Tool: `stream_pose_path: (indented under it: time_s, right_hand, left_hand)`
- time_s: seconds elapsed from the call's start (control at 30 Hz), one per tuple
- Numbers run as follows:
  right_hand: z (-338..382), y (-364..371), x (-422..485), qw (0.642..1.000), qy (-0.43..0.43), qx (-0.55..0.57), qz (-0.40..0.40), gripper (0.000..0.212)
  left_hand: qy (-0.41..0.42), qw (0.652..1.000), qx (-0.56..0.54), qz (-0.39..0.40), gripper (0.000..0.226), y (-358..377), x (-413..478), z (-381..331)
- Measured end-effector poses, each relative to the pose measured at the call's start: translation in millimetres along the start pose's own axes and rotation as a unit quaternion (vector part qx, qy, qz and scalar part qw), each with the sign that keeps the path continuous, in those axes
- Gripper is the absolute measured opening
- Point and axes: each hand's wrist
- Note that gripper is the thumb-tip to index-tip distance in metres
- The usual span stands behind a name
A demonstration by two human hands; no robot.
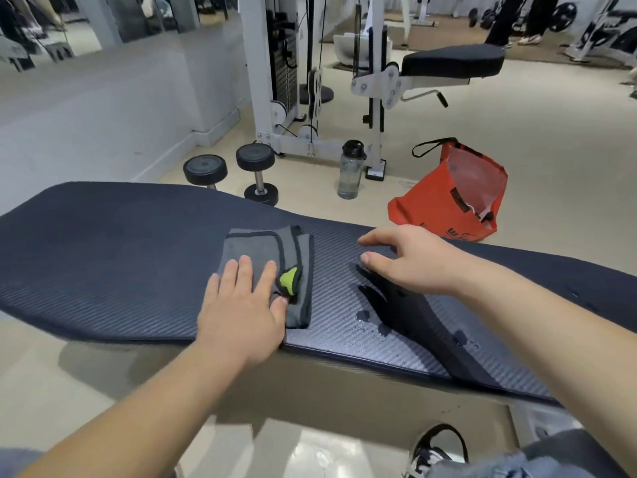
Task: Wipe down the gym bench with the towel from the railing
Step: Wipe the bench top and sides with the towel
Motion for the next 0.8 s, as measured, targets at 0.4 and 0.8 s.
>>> stream_pose_path:
  time_s: [0.4, 0.8]
  right_hand:
    - [-90, -26, -22, 0.977, 0.184, -0.009, -0.106, 0.037]
    - [-126, -31, -29, 0.97, 0.227, 0.048, -0.068, 0.054]
  left_hand:
    - [0.023, 0.999, 0.033, 0.008, 0.069, -1, 17, -61]
    - [0.052, 0.998, 0.034, 0.007, 0.072, -6, 38, -116]
Point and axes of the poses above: each hand's wrist, its own x-axis towards the middle knuckle, its own y-axis out of the palm, z = x × y, and after that the axes turned 6 degrees about -z, right-handed
